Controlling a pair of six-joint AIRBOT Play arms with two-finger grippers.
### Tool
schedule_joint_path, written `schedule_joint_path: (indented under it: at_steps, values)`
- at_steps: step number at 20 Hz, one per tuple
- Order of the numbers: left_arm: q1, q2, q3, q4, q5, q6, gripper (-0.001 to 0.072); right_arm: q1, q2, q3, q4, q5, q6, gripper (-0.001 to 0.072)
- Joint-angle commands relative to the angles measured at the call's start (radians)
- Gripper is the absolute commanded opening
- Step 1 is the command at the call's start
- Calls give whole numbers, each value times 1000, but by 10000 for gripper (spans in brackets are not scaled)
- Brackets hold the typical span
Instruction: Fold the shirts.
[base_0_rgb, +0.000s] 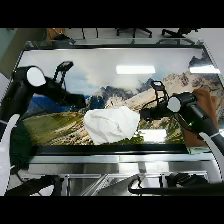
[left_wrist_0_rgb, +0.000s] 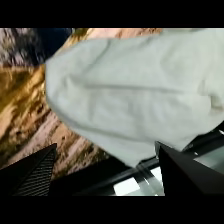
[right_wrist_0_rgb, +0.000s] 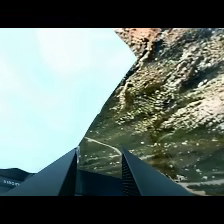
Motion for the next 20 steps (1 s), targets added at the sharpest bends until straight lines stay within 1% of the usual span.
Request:
schedule_joint_path:
  at_steps: [1,2,3,4,6,8,10,12,13,14,16,17,18,19,20]
  values:
    - [92,168,-369,-114,63,3,692,-14,-82,10,70,2,-101,321]
    - [92,218,-506,-155,140,5,692,-14,-113,10,110,2,-132,335]
    - [82,255,-624,-211,220,31,692,-14,-146,10,167,3,-168,460]
    - [68,285,-730,-274,297,62,692,-14,-176,10,235,15,-214,500]
    - [18,324,-910,-420,447,118,692,-14,-230,10,373,54,-311,499]
    - [-41,338,-1009,-542,569,181,691,-13,-265,10,483,68,-417,499]
    - [-101,330,-1049,-631,682,230,691,-13,-282,10,493,60,-444,499]
    - [-158,282,-1047,-658,766,240,691,-13,-300,10,497,55,-446,499]
    - [-182,249,-1033,-658,792,240,691,-11,-310,10,505,55,-466,500]
    - [-205,210,-1009,-657,806,240,656,-12,-322,10,520,55,-484,500]
    - [-237,139,-948,-650,818,240,280,-12,-343,10,530,46,-499,498]
    - [-245,105,-915,-648,811,240,215,-12,-353,10,530,33,-507,497]
    - [-245,75,-884,-646,785,246,187,-12,-361,10,529,16,-526,496]
    - [-243,49,-859,-631,753,251,18,-12,-365,10,530,3,-526,468]
    - [-244,30,-843,-613,728,251,26,-12,-368,10,533,-2,-535,280]
